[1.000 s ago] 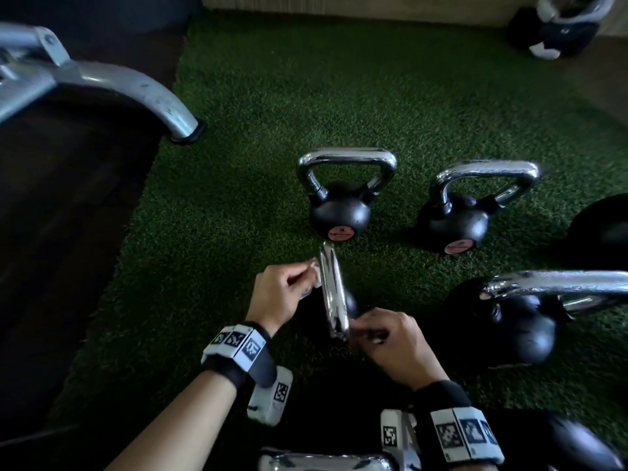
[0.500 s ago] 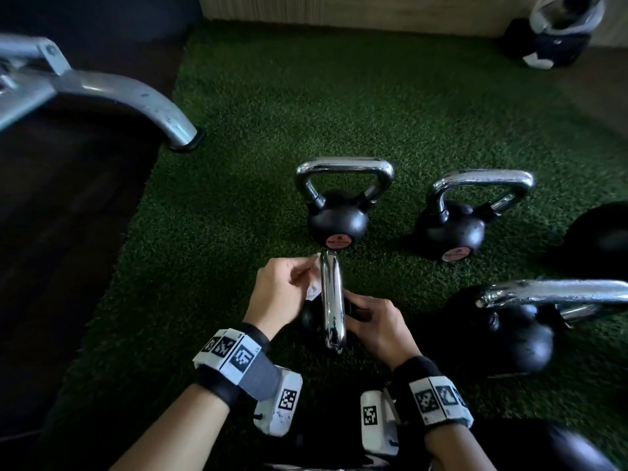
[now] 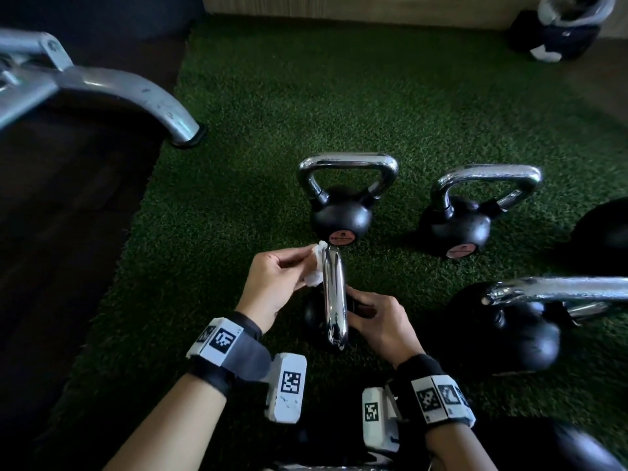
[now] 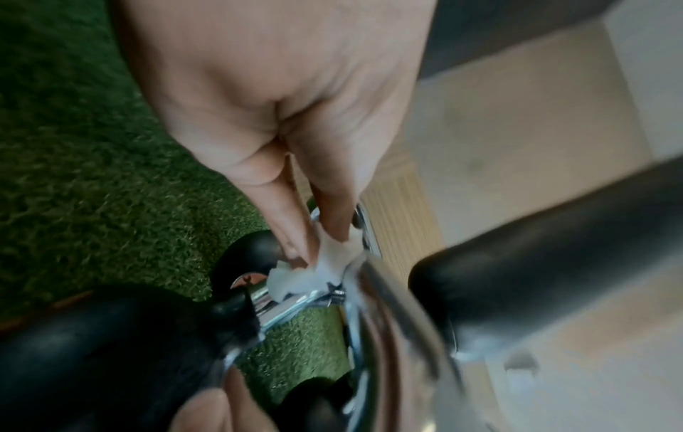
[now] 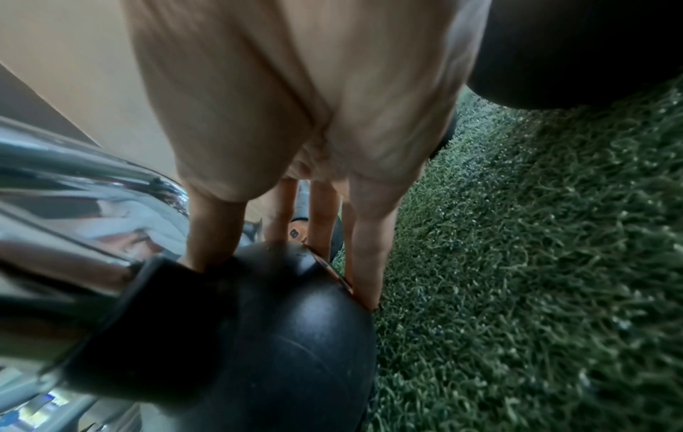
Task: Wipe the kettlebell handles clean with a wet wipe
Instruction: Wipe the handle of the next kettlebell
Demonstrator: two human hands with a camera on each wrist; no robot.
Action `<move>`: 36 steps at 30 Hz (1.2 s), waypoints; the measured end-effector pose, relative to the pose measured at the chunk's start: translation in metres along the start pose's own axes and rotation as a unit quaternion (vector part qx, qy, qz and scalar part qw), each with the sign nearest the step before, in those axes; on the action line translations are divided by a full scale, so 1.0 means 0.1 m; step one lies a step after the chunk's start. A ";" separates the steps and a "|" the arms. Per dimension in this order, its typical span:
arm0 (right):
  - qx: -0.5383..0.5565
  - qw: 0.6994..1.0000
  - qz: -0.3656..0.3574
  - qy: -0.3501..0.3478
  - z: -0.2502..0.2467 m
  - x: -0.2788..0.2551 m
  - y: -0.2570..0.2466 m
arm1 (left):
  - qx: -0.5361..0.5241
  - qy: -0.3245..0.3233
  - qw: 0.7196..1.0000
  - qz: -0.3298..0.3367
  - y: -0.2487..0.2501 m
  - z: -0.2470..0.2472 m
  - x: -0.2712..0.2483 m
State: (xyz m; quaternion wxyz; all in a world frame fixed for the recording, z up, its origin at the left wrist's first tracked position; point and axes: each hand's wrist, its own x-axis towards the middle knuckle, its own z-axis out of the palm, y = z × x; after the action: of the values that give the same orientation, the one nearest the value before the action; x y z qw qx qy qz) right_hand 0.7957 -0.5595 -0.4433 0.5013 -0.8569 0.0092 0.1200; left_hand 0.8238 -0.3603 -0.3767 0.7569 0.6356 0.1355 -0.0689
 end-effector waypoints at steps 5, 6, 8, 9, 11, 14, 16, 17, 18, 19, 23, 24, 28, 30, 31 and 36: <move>0.012 1.000 0.005 0.001 0.02 0.02 0.09 | 0.020 -0.091 0.994 -0.050 -0.03 -0.17 -0.14; 0.015 1.000 0.005 0.001 0.02 0.03 0.11 | 0.035 -0.097 0.994 -0.036 -0.03 -0.18 -0.17; 0.022 1.000 0.003 0.008 0.03 0.03 0.11 | 0.038 -0.070 0.997 0.005 -0.03 -0.16 -0.21; 0.025 1.000 0.001 0.010 0.04 0.04 0.10 | 0.026 -0.054 0.998 0.019 -0.03 -0.15 -0.22; 0.033 0.999 -0.002 0.009 0.04 0.04 0.09 | 0.019 -0.054 0.998 0.037 -0.05 -0.17 -0.23; 0.048 0.999 0.000 0.002 0.05 0.04 0.13 | 0.081 -0.154 0.984 0.028 -0.03 -0.29 -0.27; 0.045 0.999 -0.004 -0.002 0.04 0.04 0.14 | 0.121 -0.188 0.973 0.052 0.00 -0.33 -0.29; 0.042 0.999 -0.006 -0.003 0.04 0.04 0.13 | 0.120 -0.174 0.975 0.071 0.02 -0.32 -0.29; 0.037 0.999 -0.007 -0.003 0.03 0.03 0.11 | 0.103 -0.156 0.979 0.083 0.02 -0.31 -0.30; 0.035 0.999 -0.010 -0.002 0.03 0.04 0.10 | 0.090 -0.144 0.982 0.088 0.02 -0.30 -0.31; 0.054 0.998 -0.001 -0.008 0.04 0.06 0.15 | 0.132 -0.210 0.965 0.082 -0.04 -0.33 -0.38; 0.060 0.998 0.001 -0.008 0.05 0.07 0.17 | 0.152 -0.217 0.960 0.090 -0.05 -0.35 -0.40; 0.067 0.998 0.002 -0.006 0.06 0.10 0.22 | 0.177 -0.193 0.957 0.127 -0.14 -0.38 -0.45; 0.073 0.997 0.006 -0.011 0.06 0.11 0.25 | 0.215 -0.200 0.948 0.125 -0.21 -0.36 -0.49; 0.080 0.997 0.007 -0.013 0.06 0.11 0.28 | 0.232 -0.205 0.943 0.124 -0.23 -0.36 -0.51; 0.082 0.996 0.002 -0.019 0.09 0.17 0.36 | 0.258 -0.176 0.940 0.139 -0.29 -0.36 -0.57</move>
State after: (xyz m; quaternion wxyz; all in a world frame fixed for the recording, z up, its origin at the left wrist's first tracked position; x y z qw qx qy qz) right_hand 0.8054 -0.5676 -0.4817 0.5700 -0.8103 0.0116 0.1360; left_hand 0.7575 -0.3338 -0.3930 0.5808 0.7992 -0.1120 -0.1069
